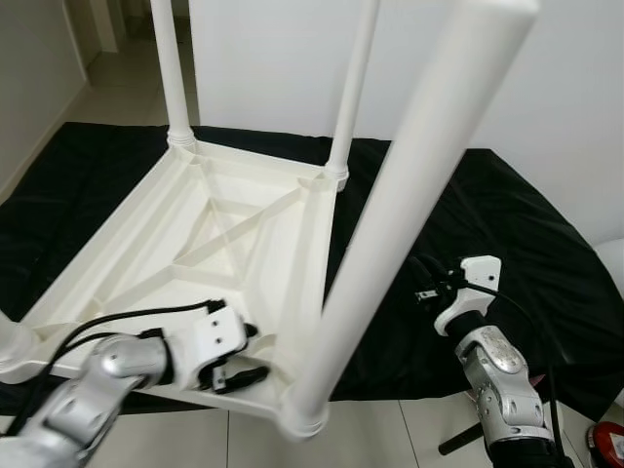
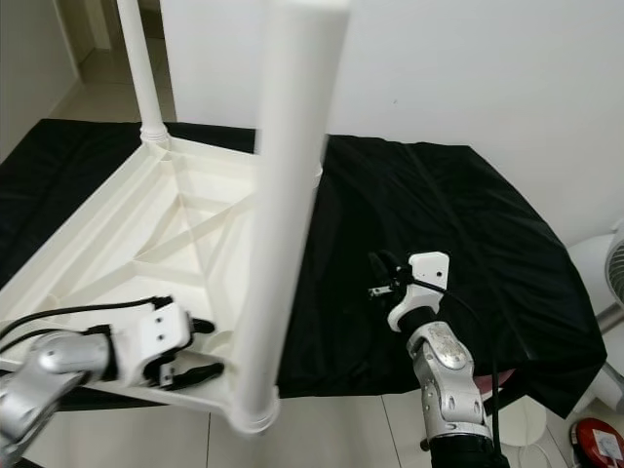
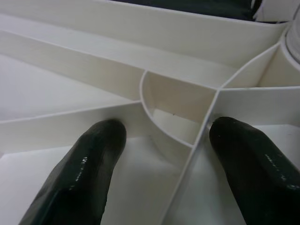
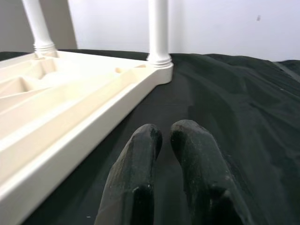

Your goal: Building children table

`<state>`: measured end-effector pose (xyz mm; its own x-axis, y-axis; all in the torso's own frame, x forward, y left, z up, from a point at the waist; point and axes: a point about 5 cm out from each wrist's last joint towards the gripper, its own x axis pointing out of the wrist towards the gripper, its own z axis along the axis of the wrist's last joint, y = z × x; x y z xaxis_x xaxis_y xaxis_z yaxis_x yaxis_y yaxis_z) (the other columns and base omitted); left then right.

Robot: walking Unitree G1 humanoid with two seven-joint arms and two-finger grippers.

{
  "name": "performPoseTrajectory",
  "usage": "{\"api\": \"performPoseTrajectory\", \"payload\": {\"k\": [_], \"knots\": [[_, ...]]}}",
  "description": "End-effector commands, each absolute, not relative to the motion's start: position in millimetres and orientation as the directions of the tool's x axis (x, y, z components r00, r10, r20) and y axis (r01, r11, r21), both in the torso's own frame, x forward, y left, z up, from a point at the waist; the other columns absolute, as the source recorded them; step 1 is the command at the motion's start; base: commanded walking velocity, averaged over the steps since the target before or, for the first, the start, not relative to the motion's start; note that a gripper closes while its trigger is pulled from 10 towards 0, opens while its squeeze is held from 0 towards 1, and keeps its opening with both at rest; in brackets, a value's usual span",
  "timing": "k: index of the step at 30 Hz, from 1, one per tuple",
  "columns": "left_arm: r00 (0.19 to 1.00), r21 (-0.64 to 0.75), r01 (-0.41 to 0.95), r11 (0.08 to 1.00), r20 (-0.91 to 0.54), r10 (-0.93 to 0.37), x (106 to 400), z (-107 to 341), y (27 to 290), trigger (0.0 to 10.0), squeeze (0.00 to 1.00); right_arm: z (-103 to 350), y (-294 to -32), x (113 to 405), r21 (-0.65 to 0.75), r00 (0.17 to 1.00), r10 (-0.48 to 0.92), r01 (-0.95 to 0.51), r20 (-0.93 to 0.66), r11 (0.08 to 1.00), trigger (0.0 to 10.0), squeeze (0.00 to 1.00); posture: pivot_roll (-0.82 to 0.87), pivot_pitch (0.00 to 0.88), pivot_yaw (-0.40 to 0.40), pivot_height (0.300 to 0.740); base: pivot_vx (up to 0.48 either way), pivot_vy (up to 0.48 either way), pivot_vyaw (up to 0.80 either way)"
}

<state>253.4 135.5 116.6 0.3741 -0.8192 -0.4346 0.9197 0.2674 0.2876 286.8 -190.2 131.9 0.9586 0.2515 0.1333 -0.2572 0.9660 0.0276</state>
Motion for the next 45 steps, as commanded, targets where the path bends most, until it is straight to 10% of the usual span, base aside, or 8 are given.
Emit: {"api": "performPoseTrajectory", "payload": {"k": [1,24,45], "knots": [[0.571,0.379,0.81,0.447,-0.334,-0.75,272,123,128,10.0,0.0,129,-192,284,0.04,0.964,0.239,-0.246,0.12,0.969,10.0,0.0,-0.01,0.0,-0.076,0.74,0.0,0.0,0.0],[0.758,0.333,0.626,0.705,-0.047,-0.651,313,148,83,10.0,0.0,129,-202,270,0.044,0.977,0.175,-0.181,0.122,0.983,10.0,0.0,-0.07,0.0,-0.05,0.74,0.0,0.0,0.0],[0.757,0.133,0.624,0.77,0.144,-0.638,316,201,80,10.0,0.0,131,-226,215,-0.112,0.786,0.603,-0.617,-0.133,0.779,10.0,0.0,-0.06,0.0,-0.061,0.74,0.0,0.0,0.0]]}}
